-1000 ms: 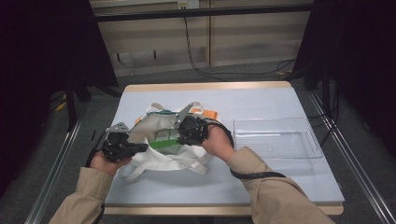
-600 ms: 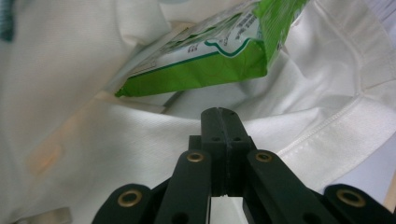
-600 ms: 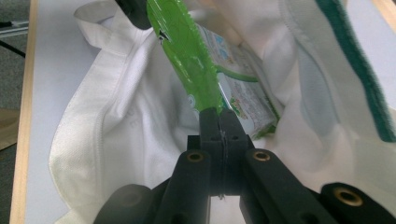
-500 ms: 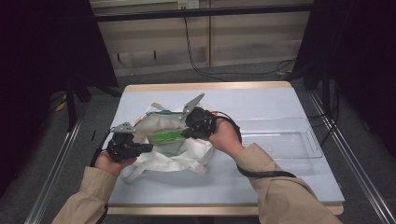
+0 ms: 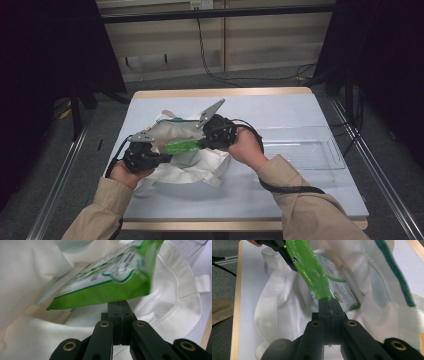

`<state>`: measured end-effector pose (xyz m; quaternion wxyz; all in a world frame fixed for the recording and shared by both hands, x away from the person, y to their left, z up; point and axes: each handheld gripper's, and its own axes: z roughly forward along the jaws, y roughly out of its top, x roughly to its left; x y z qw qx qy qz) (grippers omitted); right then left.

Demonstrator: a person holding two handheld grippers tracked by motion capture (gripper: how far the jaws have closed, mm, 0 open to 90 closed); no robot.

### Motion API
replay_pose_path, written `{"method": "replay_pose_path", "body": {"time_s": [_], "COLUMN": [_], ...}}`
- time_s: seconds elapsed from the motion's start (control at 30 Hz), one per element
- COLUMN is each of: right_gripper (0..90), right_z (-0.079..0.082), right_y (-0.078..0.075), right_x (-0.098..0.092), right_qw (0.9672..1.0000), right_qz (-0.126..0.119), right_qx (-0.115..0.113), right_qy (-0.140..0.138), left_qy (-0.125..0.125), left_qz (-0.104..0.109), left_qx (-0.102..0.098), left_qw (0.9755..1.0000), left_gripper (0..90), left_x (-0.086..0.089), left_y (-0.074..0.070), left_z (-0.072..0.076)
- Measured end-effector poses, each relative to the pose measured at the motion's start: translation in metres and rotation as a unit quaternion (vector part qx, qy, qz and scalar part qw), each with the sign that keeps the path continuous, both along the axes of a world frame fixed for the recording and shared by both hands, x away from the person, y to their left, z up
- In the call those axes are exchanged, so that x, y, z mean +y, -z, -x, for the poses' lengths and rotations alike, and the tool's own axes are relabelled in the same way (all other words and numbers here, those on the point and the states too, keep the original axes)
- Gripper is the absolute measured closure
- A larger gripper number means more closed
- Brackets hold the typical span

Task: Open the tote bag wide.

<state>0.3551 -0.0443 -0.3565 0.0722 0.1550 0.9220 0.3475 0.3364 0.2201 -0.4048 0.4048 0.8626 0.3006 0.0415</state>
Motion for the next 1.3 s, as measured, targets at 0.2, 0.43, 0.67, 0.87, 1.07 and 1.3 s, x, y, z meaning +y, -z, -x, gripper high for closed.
{"method": "replay_pose_path", "body": {"time_s": [0.2,0.43,0.67,0.87,1.07,1.3], "right_gripper": [75.5,51.5,40.0,36.1,35.7,38.7], "right_z": [-0.001,-0.003,-0.007,-0.008,-0.013,-0.014], "right_y": [0.01,0.02,0.032,0.041,0.05,0.055], "right_x": [0.002,0.013,0.027,0.037,0.045,0.053], "right_qw": [1.0,0.9996,0.9983,0.9971,0.9947,0.9917], "right_qz": [0.006,0.016,0.042,0.056,0.076,0.093], "right_qx": [-0.006,-0.025,-0.037,-0.044,-0.056,-0.077], "right_qy": [0.002,-0.005,-0.015,-0.027,-0.04,-0.044], "left_qy": [-0.007,-0.006,-0.006,-0.005,-0.005,-0.007], "left_qz": [-0.004,-0.001,-0.001,-0.005,-0.002,0.0], "left_qx": [0.002,0.0,0.001,0.005,0.006,0.003], "left_qw": [1.0,1.0,1.0,1.0,1.0,1.0], "left_gripper": [90.0,90.0,90.0,90.0,90.0,90.0], "left_x": [0.0,0.001,0.002,0.003,0.004,0.006], "left_y": [0.002,0.001,0.002,0.004,0.003,0.003], "left_z": [-0.001,-0.001,-0.003,-0.004,-0.004,-0.004]}}
